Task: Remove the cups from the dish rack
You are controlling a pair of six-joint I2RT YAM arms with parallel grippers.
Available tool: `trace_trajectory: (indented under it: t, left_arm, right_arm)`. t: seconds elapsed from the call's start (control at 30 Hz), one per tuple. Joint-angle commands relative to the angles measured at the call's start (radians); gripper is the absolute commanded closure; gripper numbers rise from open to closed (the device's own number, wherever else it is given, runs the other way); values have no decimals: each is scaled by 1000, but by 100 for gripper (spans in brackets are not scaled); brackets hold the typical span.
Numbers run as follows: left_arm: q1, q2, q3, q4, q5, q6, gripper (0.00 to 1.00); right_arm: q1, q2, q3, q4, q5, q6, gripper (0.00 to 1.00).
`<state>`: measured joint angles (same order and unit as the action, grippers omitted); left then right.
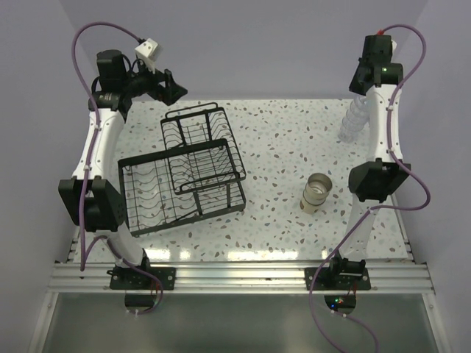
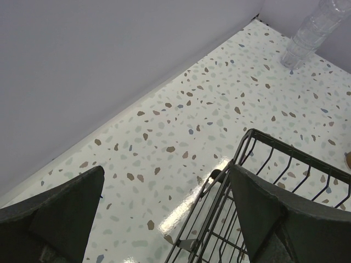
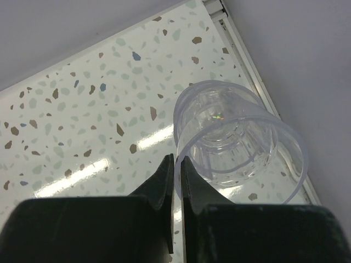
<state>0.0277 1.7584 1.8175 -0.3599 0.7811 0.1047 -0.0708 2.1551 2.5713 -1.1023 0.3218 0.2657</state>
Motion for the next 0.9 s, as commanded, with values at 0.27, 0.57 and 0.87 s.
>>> trace_trajectory:
  t: [0.27,0.57,0.87]
  left_arm:
    - [-11,-7,6,35,9,-14,0]
    - [-11,-10,3,32,10,-13,0]
    - [-14,-11,-1,32,15,-11,0]
  right_arm:
    - [-23,35,4,24,-47,20,90]
    - [-21,26,3,41,-58,13,66]
    - [-21,-11,7,62,-52,-5,47]
